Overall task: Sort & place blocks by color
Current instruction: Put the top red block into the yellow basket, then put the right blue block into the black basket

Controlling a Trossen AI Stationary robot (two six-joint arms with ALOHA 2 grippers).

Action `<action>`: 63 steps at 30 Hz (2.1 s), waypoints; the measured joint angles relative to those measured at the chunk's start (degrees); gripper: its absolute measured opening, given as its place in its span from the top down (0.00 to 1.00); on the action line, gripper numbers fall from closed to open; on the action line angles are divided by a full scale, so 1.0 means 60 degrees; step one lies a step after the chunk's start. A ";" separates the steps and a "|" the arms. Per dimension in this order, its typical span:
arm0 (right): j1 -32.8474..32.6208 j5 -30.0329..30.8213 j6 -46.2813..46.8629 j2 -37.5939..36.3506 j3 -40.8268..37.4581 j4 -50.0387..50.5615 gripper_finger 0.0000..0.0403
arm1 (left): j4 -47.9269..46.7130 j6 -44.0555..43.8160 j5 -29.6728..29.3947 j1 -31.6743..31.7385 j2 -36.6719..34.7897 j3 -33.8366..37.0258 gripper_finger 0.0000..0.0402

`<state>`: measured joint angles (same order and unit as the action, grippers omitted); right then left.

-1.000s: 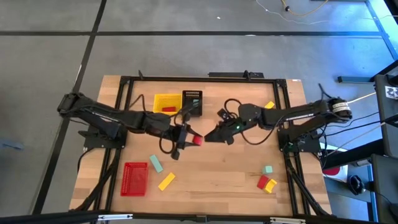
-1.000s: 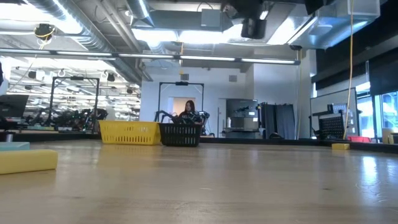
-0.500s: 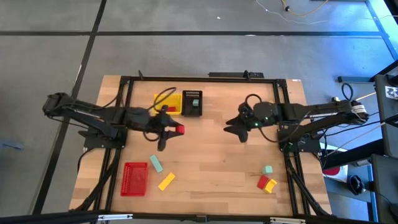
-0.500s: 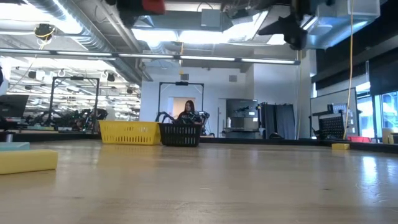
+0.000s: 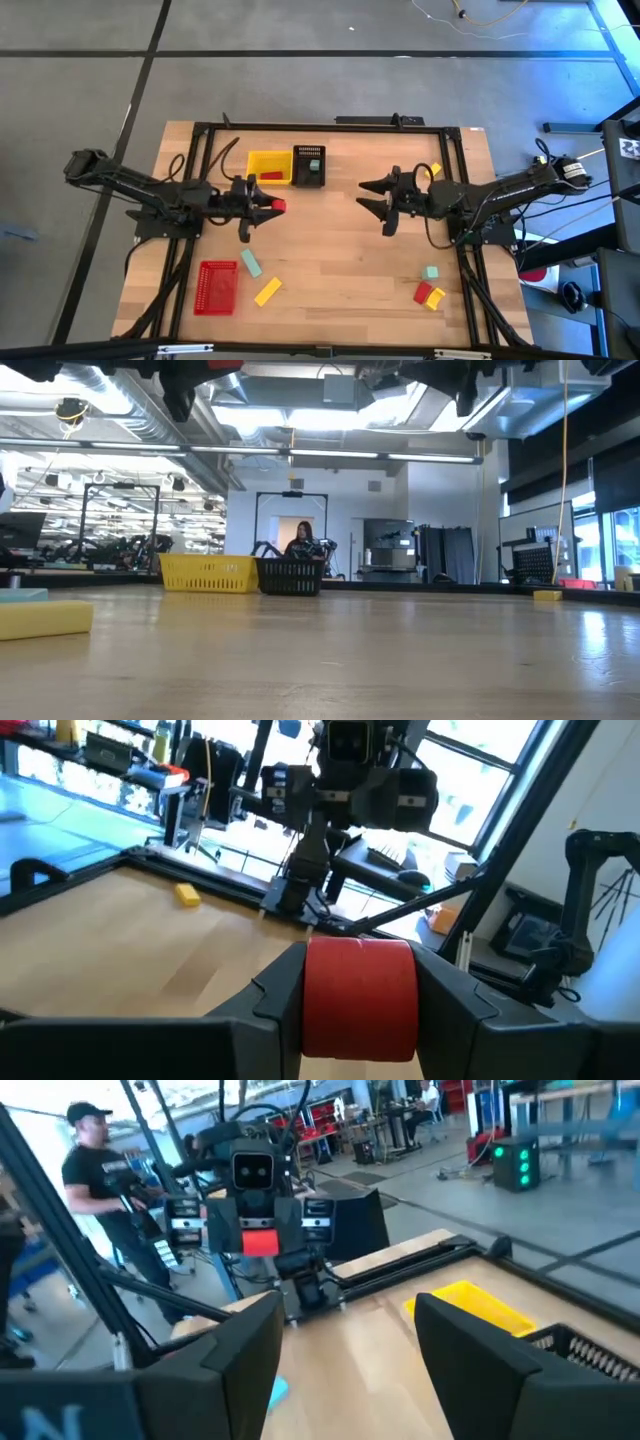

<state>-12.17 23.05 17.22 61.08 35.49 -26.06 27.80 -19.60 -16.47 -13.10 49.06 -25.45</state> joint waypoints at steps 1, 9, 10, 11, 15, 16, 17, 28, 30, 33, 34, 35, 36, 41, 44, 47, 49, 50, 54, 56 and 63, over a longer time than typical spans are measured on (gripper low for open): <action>-0.0024 -0.0007 -0.0106 0.0000 0.0021 0.0017 0.43 | 0.0020 0.0025 0.0002 0.0000 -0.0004 0.0000 0.69; -0.0081 -0.0109 -0.0669 0.0000 0.0039 0.0008 0.43 | -0.0016 0.0110 0.0163 0.0000 -0.0004 0.0000 0.69; -0.0083 -0.0109 -0.0700 0.0001 0.0039 0.0013 0.43 | -0.0016 0.0114 0.0163 0.0000 -0.0004 0.0000 0.69; -0.0083 -0.0109 -0.0708 0.0001 0.0039 0.0009 0.43 | -0.0016 0.0114 0.0163 0.0000 -0.0004 0.0000 0.69; -0.0087 -0.0113 -0.0675 0.0003 0.0039 0.0014 0.43 | -0.0016 0.0117 0.0175 0.0000 -0.0002 0.0000 0.69; -0.0087 -0.0109 -0.0675 0.0003 0.0039 0.0014 0.43 | -0.0016 0.0117 0.0193 0.0000 0.0000 0.0000 0.69; -0.0087 -0.0109 -0.0675 0.0003 0.0039 0.0014 0.43 | -0.0020 0.0117 0.0305 0.0000 0.0000 0.0000 0.69; -0.0083 -0.0106 -0.0625 0.0004 0.0046 0.0025 0.43 | -0.9538 -0.0359 -0.1429 0.1033 0.0503 -0.3816 0.69; -0.0083 -0.0106 -0.0640 0.0004 0.0050 0.0034 0.43 | -1.0327 -0.0138 -0.1397 0.2201 0.0921 -0.4348 0.69; -0.0083 -0.0106 -0.0635 0.0004 0.0054 0.0036 0.43 | -1.0204 0.0478 -0.0309 0.4297 0.1557 -0.4694 0.69; -0.0083 -0.0106 -0.0635 0.0004 0.0054 0.0037 0.43 | -1.0268 0.0613 0.0226 0.5003 0.1840 -0.4686 0.69; -0.0083 -0.0106 -0.0635 0.0004 0.0054 0.0060 0.43 | -1.0363 0.0657 0.0798 0.5700 0.2183 -0.4637 0.69; -0.0083 -0.0106 -0.0632 0.0004 0.0058 0.0097 0.43 | -1.0373 0.0644 0.1372 0.6317 0.2574 -0.4574 0.69; -0.0083 -0.0106 -0.0633 0.0004 0.0058 0.0138 0.43 | -1.0124 0.0038 0.3004 0.8152 0.4334 -0.4313 0.69; -0.0083 -0.0106 -0.0635 0.0006 0.0058 0.0177 0.43 | -0.9781 -0.0249 0.3014 0.8461 0.5188 -0.4266 0.69; -0.0083 -0.0105 -0.0635 0.0007 0.0058 0.0178 0.43 | -0.9617 -0.0417 0.3074 0.8524 0.5775 -0.4266 0.69; -0.0083 -0.0102 -0.0631 0.0007 0.0058 0.0177 0.43 | -0.9513 -0.0496 0.2933 0.8513 0.6068 -0.4266 0.69; -0.0083 -0.0102 -0.0633 0.0007 0.0058 0.0177 0.43 | -0.9512 -0.0547 0.2823 0.8498 0.6173 -0.4266 0.69; -0.0083 -0.0102 -0.0631 0.0007 0.0058 0.0177 0.43 | -0.9518 -0.0637 0.2374 0.8477 0.6442 -0.4260 0.67; -0.0083 -0.0102 -0.0633 0.0007 0.0058 0.0178 0.43 | -0.9496 -0.0637 0.2334 0.8479 0.6459 -0.4262 0.63; -0.0083 -0.0102 -0.0635 0.0007 0.0058 0.0175 0.43 | -0.9480 -0.0395 0.2568 0.8502 0.6455 -0.4265 0.50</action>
<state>-12.67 22.44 13.41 61.12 35.83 -25.02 -29.08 -21.97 -1.06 37.91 87.79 -51.04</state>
